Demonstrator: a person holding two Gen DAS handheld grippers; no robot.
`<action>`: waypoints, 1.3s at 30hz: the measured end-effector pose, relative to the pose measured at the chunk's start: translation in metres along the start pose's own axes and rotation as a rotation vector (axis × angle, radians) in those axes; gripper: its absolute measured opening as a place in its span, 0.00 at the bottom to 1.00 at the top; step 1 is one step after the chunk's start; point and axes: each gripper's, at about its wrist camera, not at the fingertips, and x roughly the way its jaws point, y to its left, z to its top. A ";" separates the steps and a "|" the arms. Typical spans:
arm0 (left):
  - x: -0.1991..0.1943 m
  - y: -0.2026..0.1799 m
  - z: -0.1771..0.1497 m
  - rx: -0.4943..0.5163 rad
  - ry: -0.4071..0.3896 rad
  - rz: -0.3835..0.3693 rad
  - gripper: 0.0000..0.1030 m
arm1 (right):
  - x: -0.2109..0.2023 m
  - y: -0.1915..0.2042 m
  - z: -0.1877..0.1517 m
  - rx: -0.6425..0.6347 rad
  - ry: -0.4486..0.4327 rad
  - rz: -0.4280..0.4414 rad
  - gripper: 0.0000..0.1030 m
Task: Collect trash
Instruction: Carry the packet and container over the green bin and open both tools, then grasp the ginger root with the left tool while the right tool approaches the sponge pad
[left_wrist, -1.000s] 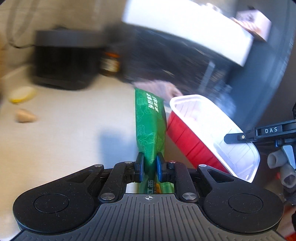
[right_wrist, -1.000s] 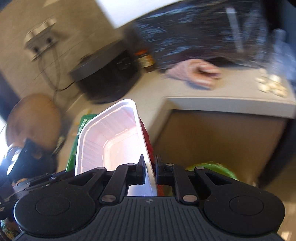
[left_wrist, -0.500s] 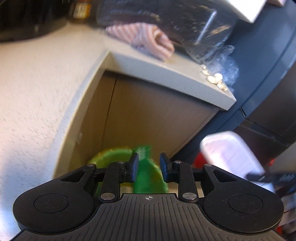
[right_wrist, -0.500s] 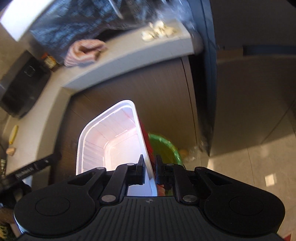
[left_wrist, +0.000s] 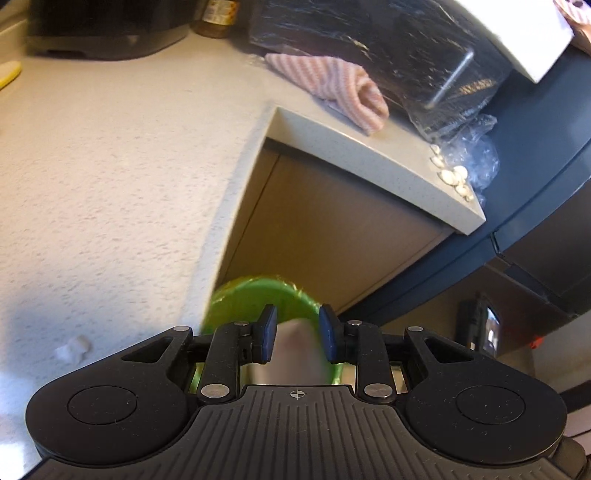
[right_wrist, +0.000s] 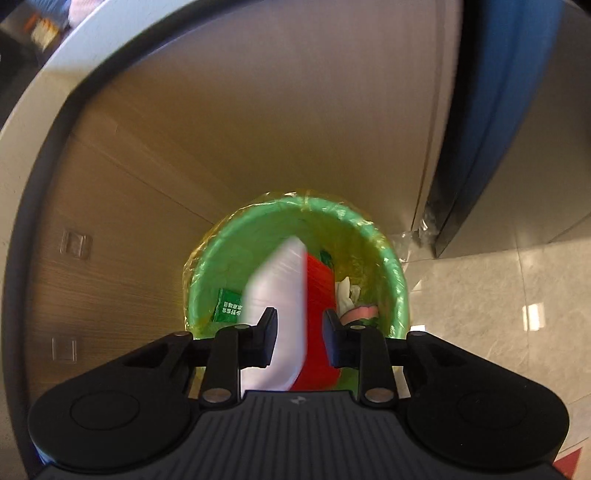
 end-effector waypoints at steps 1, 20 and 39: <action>-0.004 0.002 0.000 -0.003 -0.009 0.004 0.28 | 0.000 0.008 0.003 -0.016 -0.001 0.000 0.25; -0.086 0.099 0.034 -0.294 -0.338 0.291 0.28 | -0.140 0.254 0.061 -0.734 -0.358 0.280 0.60; -0.094 0.163 0.045 -0.508 -0.456 0.621 0.28 | -0.007 0.573 0.048 -1.434 -0.308 0.569 0.71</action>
